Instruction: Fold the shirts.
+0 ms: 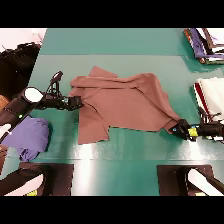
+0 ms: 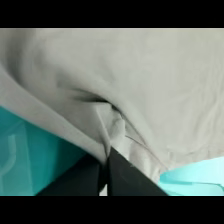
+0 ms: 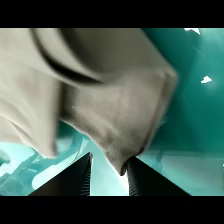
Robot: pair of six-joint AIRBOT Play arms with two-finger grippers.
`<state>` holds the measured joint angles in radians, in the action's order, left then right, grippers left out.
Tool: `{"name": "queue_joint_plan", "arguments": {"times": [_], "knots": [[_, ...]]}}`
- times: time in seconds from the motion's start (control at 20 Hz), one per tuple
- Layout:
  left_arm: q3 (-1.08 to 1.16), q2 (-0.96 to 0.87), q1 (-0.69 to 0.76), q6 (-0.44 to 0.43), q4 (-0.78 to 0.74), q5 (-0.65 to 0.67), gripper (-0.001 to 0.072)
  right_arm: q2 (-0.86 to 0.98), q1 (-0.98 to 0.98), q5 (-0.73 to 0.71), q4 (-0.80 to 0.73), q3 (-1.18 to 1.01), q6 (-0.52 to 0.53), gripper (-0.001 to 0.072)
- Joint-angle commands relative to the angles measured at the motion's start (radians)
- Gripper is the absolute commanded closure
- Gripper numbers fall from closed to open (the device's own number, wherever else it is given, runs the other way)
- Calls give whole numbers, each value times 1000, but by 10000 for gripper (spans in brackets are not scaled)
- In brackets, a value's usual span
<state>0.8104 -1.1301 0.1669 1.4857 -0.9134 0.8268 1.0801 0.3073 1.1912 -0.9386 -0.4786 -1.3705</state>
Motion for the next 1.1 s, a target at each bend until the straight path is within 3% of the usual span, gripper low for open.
{"name": "queue_joint_plan", "arguments": {"times": [0.0,0.05,0.15,0.35,0.65,0.85,1.05], "knots": [[2,1,1,-1,-3,14,680,49,-53,-47,-2,-52,2,567],[4,4,1,-1,-8,23,681,46,-61,-45,-6,-65,3,639],[16,33,0,1,-34,32,681,16,-64,-35,-6,-90,3,695],[157,165,0,48,-165,127,681,-124,-64,9,-5,-255,3,695],[708,308,1,55,-297,282,681,-296,-64,-7,-8,-779,3,696],[1130,312,1,56,-322,294,681,-322,-64,11,-128,-1125,2,696],[1372,313,1,89,-348,274,682,-308,-14,97,-216,-1358,-8,696]]}}
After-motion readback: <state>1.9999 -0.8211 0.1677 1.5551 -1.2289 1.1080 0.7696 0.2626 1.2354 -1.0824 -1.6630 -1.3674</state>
